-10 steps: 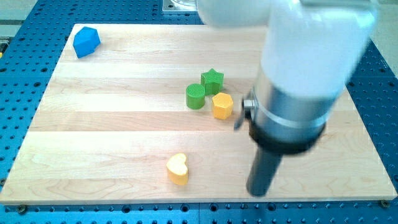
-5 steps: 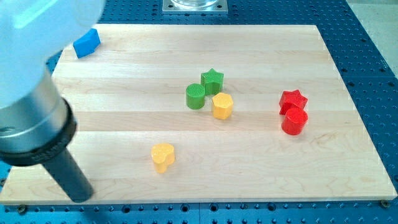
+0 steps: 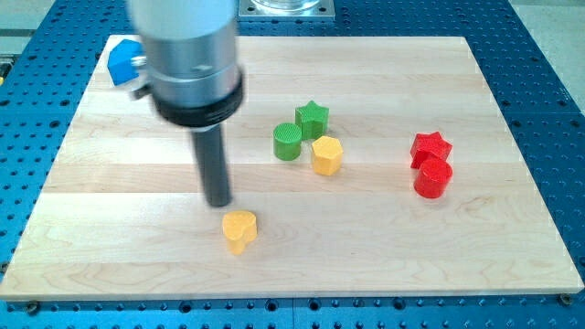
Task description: Place the yellow heart left to the yellow hexagon
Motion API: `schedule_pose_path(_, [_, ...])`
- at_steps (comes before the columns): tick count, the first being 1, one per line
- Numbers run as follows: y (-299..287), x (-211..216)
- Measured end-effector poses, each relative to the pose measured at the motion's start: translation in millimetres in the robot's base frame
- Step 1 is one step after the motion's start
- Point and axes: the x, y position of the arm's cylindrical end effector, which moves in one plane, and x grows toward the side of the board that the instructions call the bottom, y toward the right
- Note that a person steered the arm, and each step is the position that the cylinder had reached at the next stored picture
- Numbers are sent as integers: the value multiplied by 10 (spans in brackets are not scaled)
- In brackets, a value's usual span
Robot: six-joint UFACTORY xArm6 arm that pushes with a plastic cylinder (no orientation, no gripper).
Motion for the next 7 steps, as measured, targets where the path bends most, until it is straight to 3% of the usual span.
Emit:
schedule_pose_path(1, [-226, 627])
schedule_pose_path(2, [325, 643])
schedule_pose_path(3, [753, 309])
schedule_pose_path(7, [769, -184])
